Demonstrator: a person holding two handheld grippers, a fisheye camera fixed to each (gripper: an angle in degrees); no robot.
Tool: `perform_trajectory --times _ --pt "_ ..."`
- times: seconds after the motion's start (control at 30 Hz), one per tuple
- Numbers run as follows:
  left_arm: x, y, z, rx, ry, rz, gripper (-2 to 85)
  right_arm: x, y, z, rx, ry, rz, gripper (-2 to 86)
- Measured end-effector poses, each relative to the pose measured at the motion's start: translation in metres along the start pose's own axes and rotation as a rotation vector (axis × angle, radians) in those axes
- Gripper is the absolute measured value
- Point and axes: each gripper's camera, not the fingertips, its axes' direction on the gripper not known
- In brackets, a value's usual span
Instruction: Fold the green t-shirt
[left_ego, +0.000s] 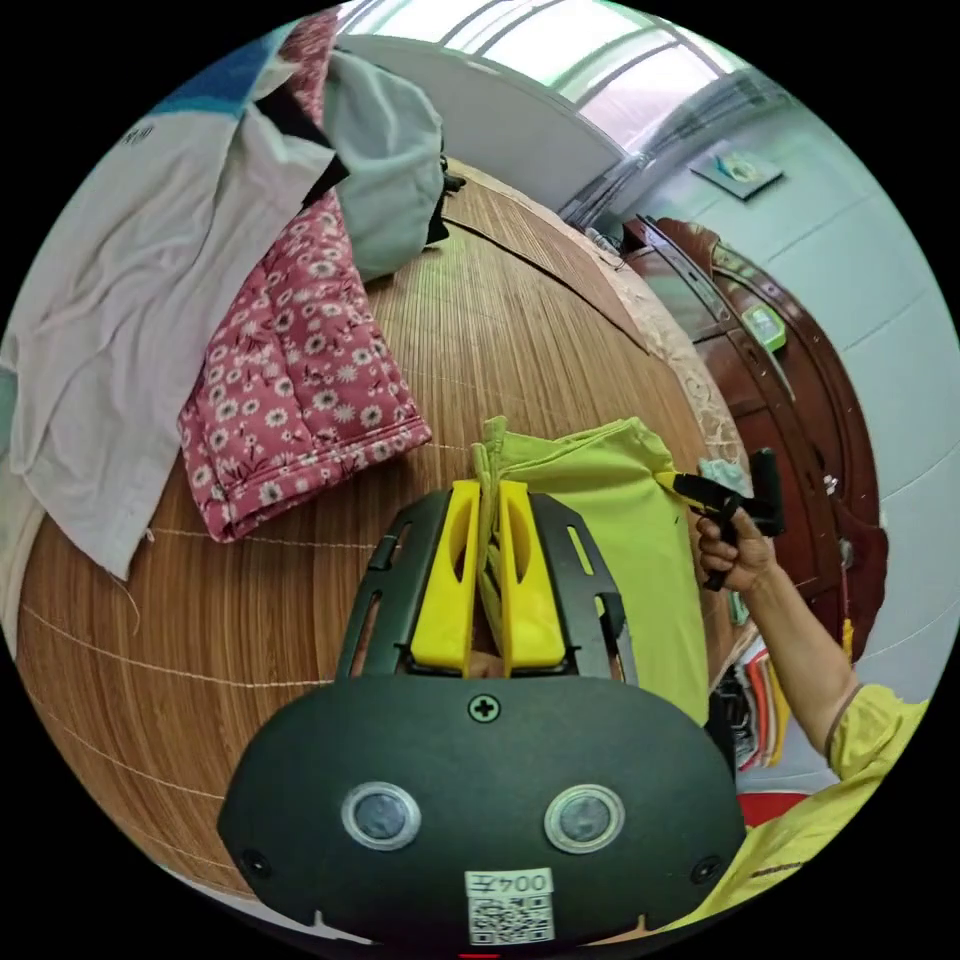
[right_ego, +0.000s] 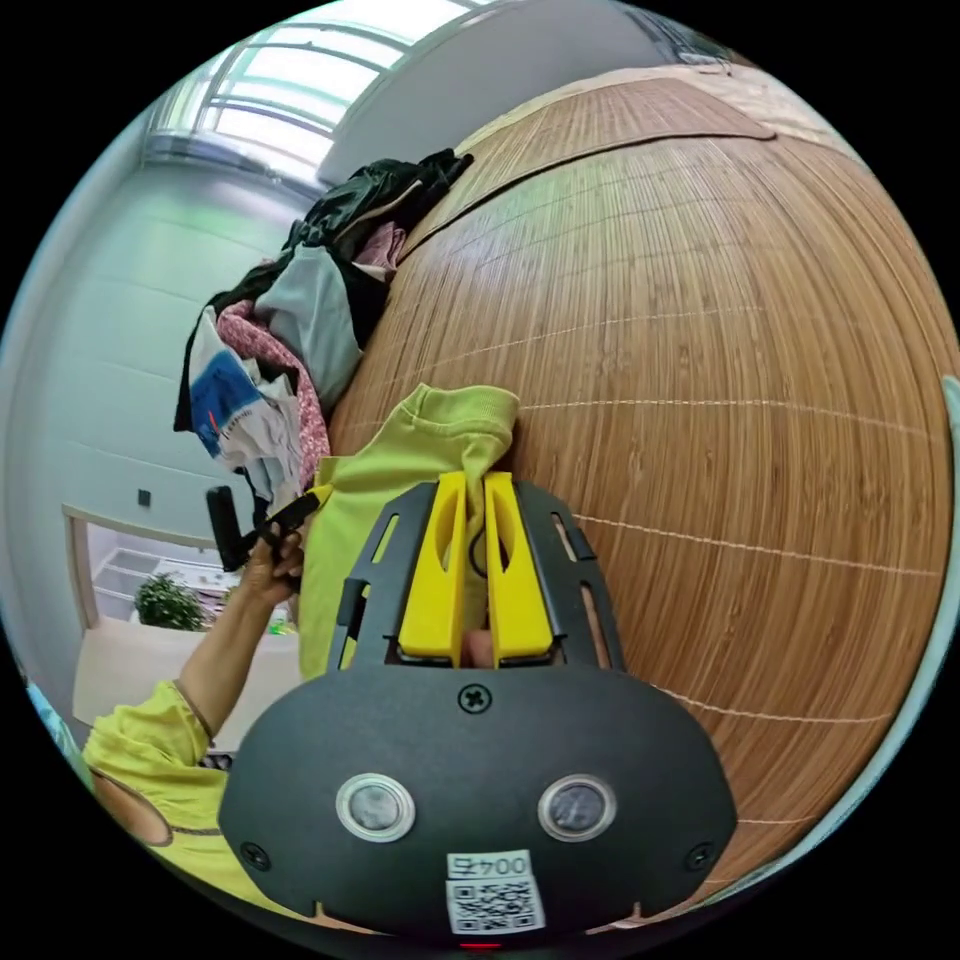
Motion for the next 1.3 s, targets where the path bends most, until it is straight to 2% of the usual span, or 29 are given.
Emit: perform_trajectory --times 0.1,0.23,0.4,0.47,0.53,0.67,0.77,0.9,0.97,1.03,1.1,1.17,1.3 --pt "-0.012 0.003 -0.014 0.008 0.094 -0.055 1.3 0.005 0.011 -0.019 0.070 -0.060 0.070 7.8" --pt "-0.020 0.022 -0.054 0.070 0.082 -0.112 0.5 -0.003 0.053 -0.046 0.090 -0.130 0.070 9.4" --pt "0.040 0.062 -0.058 0.009 0.093 0.121 0.2 -0.055 0.120 -0.049 0.077 -0.044 -0.092 10.0" --pt "0.069 0.086 -0.043 -0.049 0.014 0.247 0.2 -0.080 0.144 -0.044 0.079 0.020 -0.165 11.3" --pt "0.074 0.099 -0.030 -0.091 -0.059 0.269 0.2 -0.105 0.171 -0.033 0.056 0.088 -0.236 12.0" --pt "0.053 0.112 -0.036 -0.040 0.014 0.106 0.2 -0.121 0.197 -0.026 0.043 0.127 -0.227 12.6" --pt "0.047 0.123 -0.054 0.007 0.065 0.045 0.3 -0.118 0.214 -0.028 0.026 0.101 -0.141 13.5" --pt "0.065 0.141 -0.050 -0.023 0.082 0.163 0.7 -0.118 0.237 -0.022 -0.007 0.099 -0.078 13.3" --pt "0.072 0.151 -0.036 -0.076 -0.018 0.226 0.8 -0.125 0.243 -0.016 -0.010 0.096 -0.084 11.7" --pt "0.064 0.159 -0.028 -0.094 -0.080 0.239 0.6 -0.140 0.251 -0.007 -0.016 0.203 -0.121 6.7" --pt "0.047 0.165 -0.030 -0.060 0.008 0.177 0.5 -0.145 0.257 -0.002 -0.003 0.274 -0.159 4.1" --pt "0.031 0.169 -0.037 -0.046 0.081 0.072 0.4 -0.140 0.259 -0.005 0.000 0.187 -0.096 4.0" --pt "0.021 0.187 -0.062 0.012 0.189 0.005 0.2 -0.141 0.279 -0.025 0.028 0.095 -0.025 8.1"
